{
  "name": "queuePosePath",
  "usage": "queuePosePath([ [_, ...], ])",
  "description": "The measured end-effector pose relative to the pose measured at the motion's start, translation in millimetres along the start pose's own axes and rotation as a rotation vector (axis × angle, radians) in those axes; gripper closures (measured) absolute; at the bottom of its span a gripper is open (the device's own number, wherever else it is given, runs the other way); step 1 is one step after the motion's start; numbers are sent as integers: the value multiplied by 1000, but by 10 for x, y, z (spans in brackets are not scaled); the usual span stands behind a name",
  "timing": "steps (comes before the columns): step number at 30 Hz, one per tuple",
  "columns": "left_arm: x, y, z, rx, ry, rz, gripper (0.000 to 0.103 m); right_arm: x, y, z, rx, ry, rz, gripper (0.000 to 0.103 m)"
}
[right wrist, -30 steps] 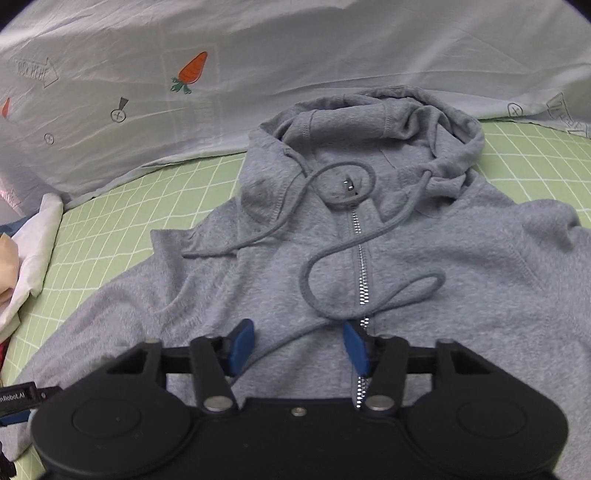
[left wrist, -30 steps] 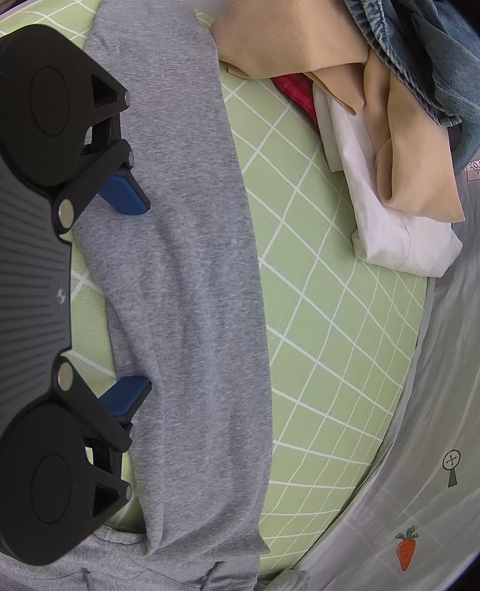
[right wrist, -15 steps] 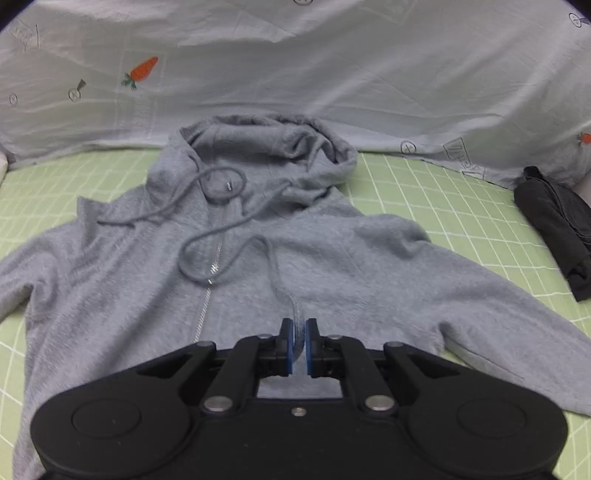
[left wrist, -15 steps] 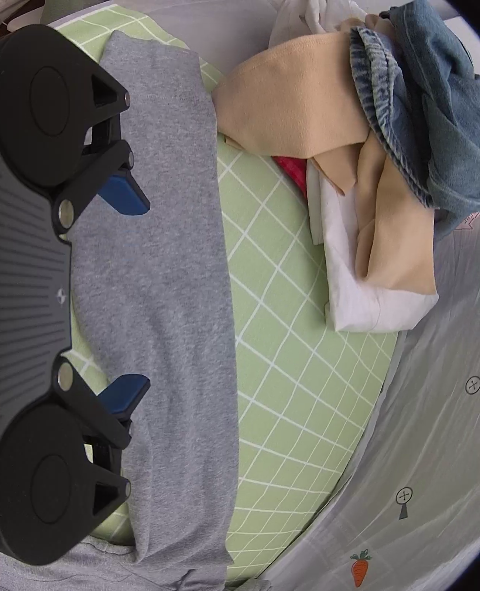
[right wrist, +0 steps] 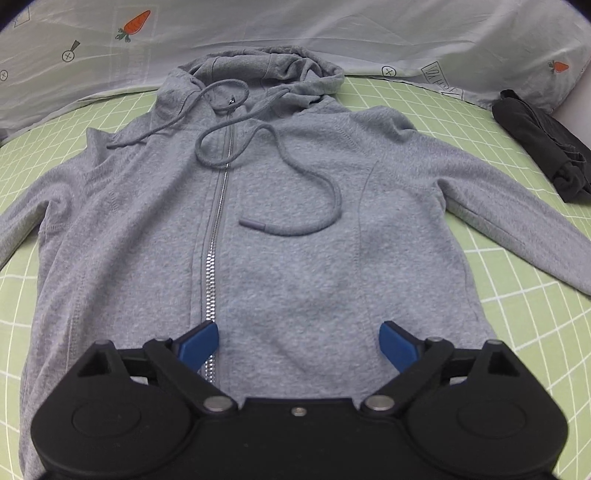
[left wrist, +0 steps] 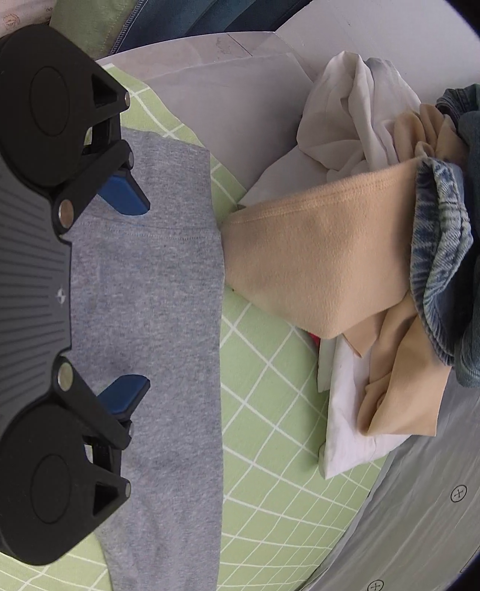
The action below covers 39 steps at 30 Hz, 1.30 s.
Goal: Fold clothes
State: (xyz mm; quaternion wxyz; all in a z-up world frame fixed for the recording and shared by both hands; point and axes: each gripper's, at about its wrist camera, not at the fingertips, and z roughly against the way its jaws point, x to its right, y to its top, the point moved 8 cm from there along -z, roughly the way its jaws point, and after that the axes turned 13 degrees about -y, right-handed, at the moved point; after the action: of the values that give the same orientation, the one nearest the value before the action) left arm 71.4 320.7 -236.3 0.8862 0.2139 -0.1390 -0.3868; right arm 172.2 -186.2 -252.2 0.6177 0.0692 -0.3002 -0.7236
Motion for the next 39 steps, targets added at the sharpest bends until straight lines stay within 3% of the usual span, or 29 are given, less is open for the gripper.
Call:
queuePosePath([
  [4,-231,-4,-6,21,35,2,9,-42,-30,52,29,-57,4,3],
  [12,-368,-38,-42,54,-65,37,8,46,-122,35,46,-34,-114,0],
  [16,-355,-30,-37,81,-63,44,9,10,-132,61,68,-60,-105,0],
  [19,-350,-4,12,122,-52,38,32,-1,-131,72,75,-75,-100,0],
  [21,-376,7,44,135,-39,50,62,-4,-131,75,80,-78,-96,0],
  [23,-418,11,71,142,-24,71,80,0,-133,76,85,-79,-91,0],
  [24,-439,13,84,146,-16,81,86,0,-133,77,88,-79,-87,0],
  [27,-533,-14,131,141,31,99,89,-11,-130,85,98,-83,-72,0],
  [31,-726,-86,199,124,57,158,89,-18,-128,89,108,-83,-59,0],
  [35,-770,-86,223,123,22,180,82,19,-139,67,108,-64,-79,0],
  [37,-790,-105,249,123,-9,210,72,27,-140,53,107,-55,-87,0],
  [39,-776,-141,253,113,-20,212,49,31,-141,44,107,-49,-92,0],
])
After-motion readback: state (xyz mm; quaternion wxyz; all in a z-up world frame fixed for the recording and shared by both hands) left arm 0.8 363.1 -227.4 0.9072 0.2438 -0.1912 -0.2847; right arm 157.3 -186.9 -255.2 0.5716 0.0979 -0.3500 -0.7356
